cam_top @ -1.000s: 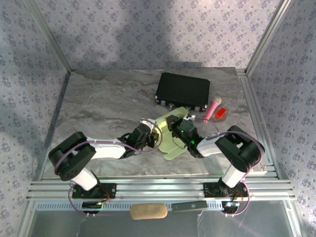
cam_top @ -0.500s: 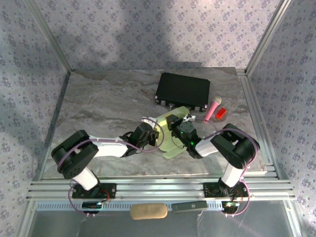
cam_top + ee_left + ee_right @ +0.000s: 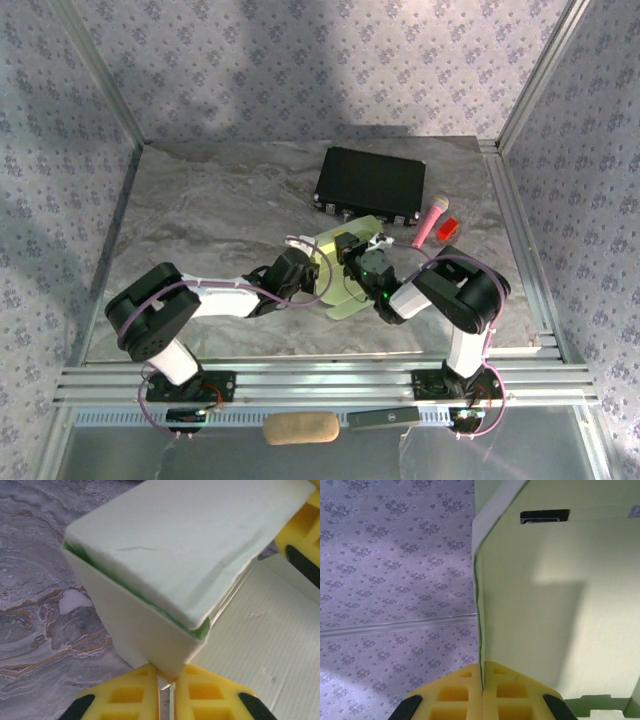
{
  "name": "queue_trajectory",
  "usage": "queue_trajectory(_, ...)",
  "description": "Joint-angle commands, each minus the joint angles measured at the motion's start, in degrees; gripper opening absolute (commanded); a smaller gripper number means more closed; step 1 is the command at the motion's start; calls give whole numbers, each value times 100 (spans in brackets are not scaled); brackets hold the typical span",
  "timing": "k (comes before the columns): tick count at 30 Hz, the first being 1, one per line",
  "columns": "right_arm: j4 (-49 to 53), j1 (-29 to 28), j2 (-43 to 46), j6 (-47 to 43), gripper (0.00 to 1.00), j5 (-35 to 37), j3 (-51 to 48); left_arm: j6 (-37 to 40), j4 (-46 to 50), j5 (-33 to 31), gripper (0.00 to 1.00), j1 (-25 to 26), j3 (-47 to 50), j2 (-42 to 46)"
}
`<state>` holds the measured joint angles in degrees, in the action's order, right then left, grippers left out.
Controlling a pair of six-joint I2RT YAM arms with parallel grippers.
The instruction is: Fold the paper box
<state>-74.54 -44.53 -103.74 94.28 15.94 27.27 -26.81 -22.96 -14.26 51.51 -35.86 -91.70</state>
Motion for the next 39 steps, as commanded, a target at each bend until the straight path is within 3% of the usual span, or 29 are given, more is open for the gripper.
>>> queue_trajectory(1, 643, -276, -252, 60, 0, -417, -73, -33, -360, -15, 7, 27, -296, -150)
queue_trajectory(4, 643, -309, -243, 77, 0, -395, -64, -99, -226, -191, 0, 82, -418, -212)
queue_trajectory(11, 662, -324, -222, 91, 0, -386, -46, -378, 445, -1218, 0, 349, -842, -484)
queue_trajectory(16, 657, -319, -203, 119, 0, -417, -66, -278, 512, -1171, 0, 347, -989, -602)
queue_trajectory(23, 679, -302, -112, 130, 0, -422, -91, -186, 494, -1213, 15, 243, -1007, -551)
queue_trajectory(31, 733, -298, -76, 137, 0, -435, -70, -220, 488, -1260, 17, 36, -1029, -524)
queue_trajectory(34, 739, -301, -76, 154, 0, -426, -81, -226, 527, -1346, 23, 9, -1081, -532)
queue_trajectory(39, 757, -279, -80, 179, 0, -440, -40, -218, 611, -1420, 20, -13, -1237, -644)
